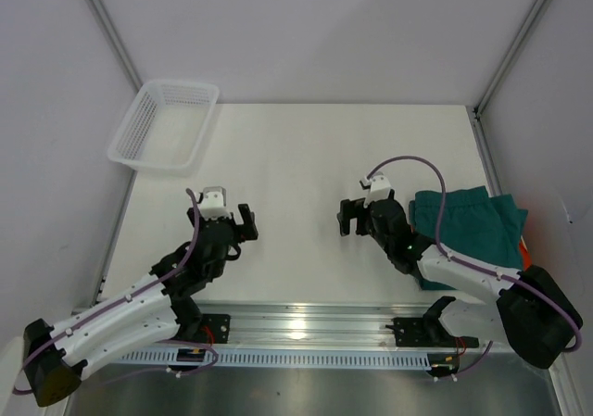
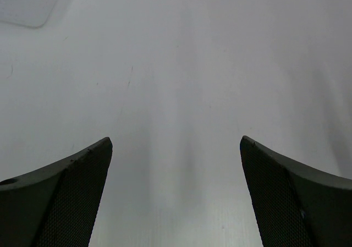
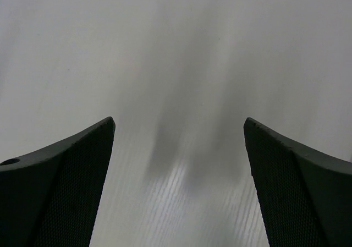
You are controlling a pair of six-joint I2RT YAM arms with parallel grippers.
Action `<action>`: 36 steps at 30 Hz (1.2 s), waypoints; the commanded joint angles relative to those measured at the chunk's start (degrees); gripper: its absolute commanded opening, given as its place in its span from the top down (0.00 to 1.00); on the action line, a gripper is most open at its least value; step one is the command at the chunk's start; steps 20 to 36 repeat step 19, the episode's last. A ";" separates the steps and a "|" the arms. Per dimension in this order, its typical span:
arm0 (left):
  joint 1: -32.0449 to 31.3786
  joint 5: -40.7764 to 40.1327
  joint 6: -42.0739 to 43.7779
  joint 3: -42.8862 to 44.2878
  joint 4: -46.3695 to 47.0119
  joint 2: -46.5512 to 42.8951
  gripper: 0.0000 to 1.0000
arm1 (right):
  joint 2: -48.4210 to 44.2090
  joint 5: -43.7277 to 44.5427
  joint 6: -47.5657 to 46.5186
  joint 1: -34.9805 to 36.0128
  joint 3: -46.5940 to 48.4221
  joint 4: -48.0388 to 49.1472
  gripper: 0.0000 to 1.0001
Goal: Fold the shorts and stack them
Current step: Neatly place the folded shorts to the corner
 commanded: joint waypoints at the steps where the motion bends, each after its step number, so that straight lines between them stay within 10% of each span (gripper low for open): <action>1: 0.37 -2.43 -0.60 -3.34 0.76 -3.01 0.01 | -1.41 5.10 1.63 0.95 -2.52 10.17 0.00; 36: 0.37 -4.54 -0.68 -5.37 1.47 -3.63 0.01 | 1.31 2.73 3.22 0.86 -0.15 9.29 0.00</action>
